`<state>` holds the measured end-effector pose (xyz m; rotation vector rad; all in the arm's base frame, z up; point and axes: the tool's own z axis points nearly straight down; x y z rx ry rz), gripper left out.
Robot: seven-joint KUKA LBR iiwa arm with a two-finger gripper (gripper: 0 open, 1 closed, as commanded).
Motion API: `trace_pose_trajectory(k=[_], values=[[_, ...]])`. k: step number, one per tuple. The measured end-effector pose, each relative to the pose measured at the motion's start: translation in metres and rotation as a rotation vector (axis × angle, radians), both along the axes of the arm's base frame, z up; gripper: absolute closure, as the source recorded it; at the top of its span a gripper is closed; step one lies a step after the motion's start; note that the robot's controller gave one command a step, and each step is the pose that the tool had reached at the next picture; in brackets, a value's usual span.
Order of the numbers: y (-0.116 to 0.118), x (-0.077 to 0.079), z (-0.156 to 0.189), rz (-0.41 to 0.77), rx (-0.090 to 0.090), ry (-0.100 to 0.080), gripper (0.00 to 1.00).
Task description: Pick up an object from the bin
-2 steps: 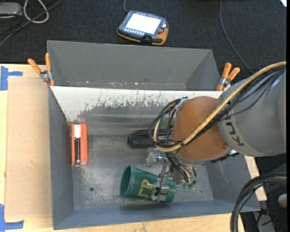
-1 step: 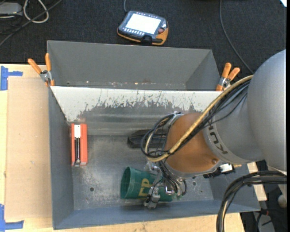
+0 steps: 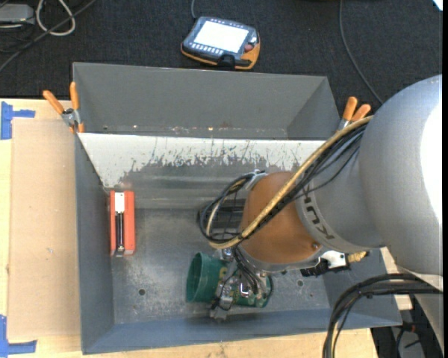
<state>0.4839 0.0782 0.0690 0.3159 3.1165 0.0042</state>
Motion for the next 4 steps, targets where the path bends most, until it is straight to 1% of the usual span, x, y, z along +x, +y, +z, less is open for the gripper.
trace_pose_trajectory(k=[1,2,3,4], values=[[0.001,0.001,0.001,-0.118,0.000,0.003,1.00],[0.001,0.001,0.001,-0.118,0.000,0.004,1.00],[0.000,-0.001,0.019,-0.116,-0.001,0.009,1.00],[0.000,-0.001,0.045,-0.115,-0.002,0.011,1.00]])
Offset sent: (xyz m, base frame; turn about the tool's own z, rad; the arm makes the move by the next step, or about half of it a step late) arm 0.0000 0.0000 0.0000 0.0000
